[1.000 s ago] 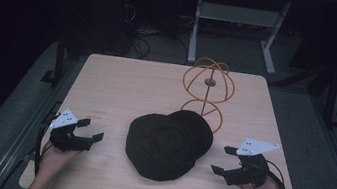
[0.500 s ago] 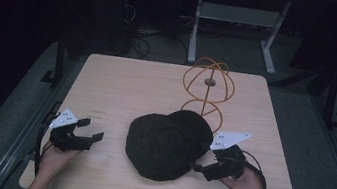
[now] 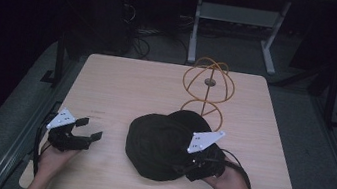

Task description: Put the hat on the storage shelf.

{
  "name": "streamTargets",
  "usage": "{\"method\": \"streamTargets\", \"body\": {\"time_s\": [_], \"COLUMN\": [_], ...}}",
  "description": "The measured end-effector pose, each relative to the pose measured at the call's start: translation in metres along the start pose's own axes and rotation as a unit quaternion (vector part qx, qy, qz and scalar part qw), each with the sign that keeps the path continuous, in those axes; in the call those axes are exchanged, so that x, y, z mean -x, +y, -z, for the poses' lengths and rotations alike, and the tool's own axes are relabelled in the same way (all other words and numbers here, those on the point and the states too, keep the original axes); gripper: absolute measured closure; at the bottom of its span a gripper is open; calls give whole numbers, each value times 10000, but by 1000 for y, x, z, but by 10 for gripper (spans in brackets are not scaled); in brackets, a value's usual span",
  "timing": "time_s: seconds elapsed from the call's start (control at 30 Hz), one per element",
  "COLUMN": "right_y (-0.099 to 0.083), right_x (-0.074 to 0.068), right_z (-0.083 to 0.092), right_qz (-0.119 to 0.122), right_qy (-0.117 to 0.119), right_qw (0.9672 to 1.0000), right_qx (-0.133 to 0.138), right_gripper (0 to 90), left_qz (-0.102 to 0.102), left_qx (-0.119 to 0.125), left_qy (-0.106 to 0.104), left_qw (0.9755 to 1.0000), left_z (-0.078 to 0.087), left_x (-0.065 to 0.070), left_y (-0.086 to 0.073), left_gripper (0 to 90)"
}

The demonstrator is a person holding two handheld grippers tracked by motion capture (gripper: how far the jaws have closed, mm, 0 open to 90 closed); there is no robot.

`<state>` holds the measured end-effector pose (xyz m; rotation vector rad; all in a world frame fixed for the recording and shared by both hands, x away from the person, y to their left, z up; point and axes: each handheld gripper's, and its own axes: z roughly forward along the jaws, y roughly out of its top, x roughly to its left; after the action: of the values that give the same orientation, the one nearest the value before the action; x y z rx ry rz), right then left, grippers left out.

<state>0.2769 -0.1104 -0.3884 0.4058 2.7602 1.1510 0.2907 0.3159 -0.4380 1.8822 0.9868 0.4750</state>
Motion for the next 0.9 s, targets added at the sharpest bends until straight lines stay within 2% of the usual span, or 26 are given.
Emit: {"method": "streamTargets", "body": {"time_s": [0.1,0.3,0.33,0.43,0.57,0.9], "right_y": [4,9,11,12,14,17], "right_x": [-4,-8,-9,-8,-9,-13], "right_z": [-8,-16,-19,-25,-33,-52], "right_qz": [143,252,257,395,370,377], "right_qy": [141,200,249,259,348,404], "right_qw": [9998,9994,9992,9985,9978,9959], "right_qx": [-75,-137,-185,-284,-417,-715], "right_gripper": [423,463,503,544,607,638], "left_qz": [-27,-32,-46,-61,-55,-39], "left_qx": [-24,6,4,-58,-54,-41], "left_qy": [11,23,25,14,21,20], "left_qw": [10000,10000,10000,10000,10000,10000], "left_z": [-2,-1,-3,-4,-3,-3], "left_x": [1,2,2,3,2,1], "left_y": [0,1,1,1,1,1], "left_gripper": [199,199,198,199,198,199]}}
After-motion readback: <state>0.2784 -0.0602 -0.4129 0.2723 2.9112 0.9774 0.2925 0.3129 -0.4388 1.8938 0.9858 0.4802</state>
